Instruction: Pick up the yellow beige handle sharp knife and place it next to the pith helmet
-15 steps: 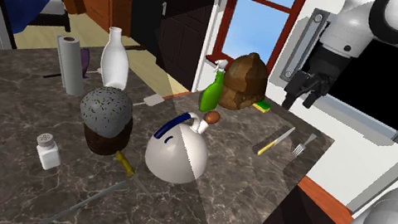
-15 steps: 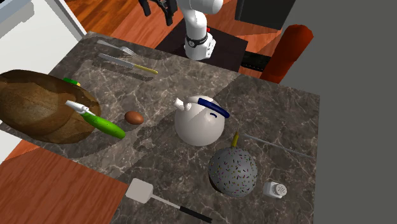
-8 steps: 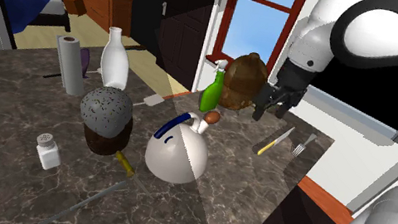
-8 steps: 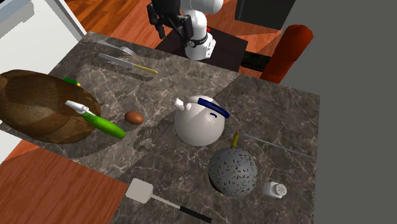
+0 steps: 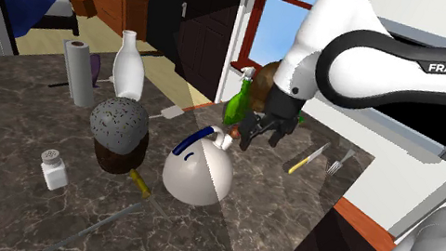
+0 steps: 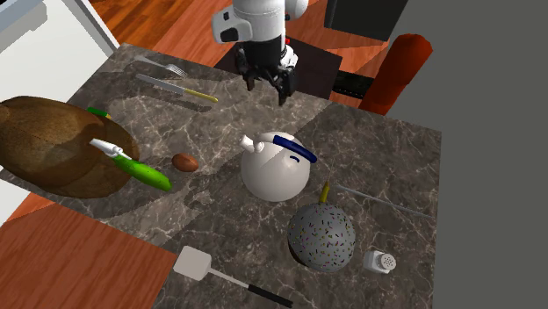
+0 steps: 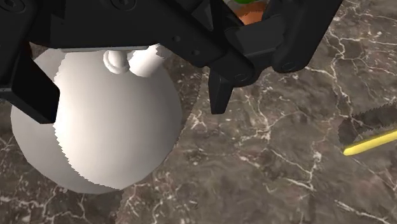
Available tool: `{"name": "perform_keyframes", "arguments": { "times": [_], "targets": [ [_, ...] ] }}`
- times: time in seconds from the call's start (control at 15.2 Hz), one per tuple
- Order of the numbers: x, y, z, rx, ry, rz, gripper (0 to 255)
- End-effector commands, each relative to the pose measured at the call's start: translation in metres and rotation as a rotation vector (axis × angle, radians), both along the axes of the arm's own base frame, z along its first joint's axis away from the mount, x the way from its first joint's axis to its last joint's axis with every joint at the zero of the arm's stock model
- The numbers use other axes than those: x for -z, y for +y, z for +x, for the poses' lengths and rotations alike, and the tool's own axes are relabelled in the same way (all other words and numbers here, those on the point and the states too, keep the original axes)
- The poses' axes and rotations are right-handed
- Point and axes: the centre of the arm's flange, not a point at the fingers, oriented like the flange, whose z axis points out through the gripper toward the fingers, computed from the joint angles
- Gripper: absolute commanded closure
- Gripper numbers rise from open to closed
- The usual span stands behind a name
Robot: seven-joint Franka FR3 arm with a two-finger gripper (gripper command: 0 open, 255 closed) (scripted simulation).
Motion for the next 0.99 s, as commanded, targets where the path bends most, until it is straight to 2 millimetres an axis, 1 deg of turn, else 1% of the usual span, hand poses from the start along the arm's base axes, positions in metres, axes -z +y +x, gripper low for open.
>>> {"name": "perform_keyframes", "arguments": {
  "times": [0.0, 0.92],
  "targets": [
    [0.015, 0.020, 0.006, -0.001, -0.005, 0.006, 0],
    [0.101, 0.171, 0.052, -0.020, -0.033, 0.036, 0]
  ]
}}
